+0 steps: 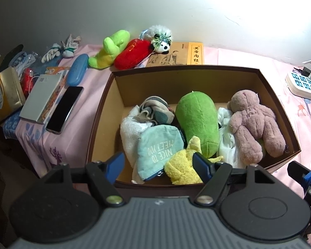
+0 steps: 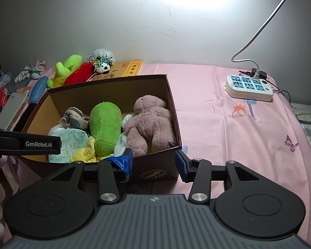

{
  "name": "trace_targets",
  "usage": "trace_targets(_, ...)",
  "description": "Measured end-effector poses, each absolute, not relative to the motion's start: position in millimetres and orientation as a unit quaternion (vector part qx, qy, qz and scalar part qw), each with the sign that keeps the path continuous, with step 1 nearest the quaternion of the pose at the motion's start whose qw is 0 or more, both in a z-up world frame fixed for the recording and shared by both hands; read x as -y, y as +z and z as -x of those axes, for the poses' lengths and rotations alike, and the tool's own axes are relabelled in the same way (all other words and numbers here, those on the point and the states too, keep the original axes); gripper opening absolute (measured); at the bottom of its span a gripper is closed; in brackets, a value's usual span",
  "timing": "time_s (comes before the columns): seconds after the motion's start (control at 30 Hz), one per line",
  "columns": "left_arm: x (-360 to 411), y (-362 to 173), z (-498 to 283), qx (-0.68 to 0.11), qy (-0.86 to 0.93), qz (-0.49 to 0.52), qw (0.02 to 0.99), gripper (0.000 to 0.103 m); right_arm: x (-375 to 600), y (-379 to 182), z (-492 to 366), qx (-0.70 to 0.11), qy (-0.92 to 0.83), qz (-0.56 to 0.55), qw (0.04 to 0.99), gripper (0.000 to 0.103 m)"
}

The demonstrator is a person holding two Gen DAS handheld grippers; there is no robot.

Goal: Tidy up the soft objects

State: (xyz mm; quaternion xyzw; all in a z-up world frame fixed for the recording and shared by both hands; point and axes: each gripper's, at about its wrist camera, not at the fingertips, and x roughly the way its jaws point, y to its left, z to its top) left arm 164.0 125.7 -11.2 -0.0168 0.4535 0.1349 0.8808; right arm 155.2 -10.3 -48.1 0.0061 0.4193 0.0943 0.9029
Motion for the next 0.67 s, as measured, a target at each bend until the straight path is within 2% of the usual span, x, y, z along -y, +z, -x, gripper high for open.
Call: trace_targets(0.67,-126.1,-8.2,-160.7,-0.437,0.13,0.032,0.889,0.071,11.0,-49.7,-154.0,-0.418,0.099,-0.014,0.903,0.029)
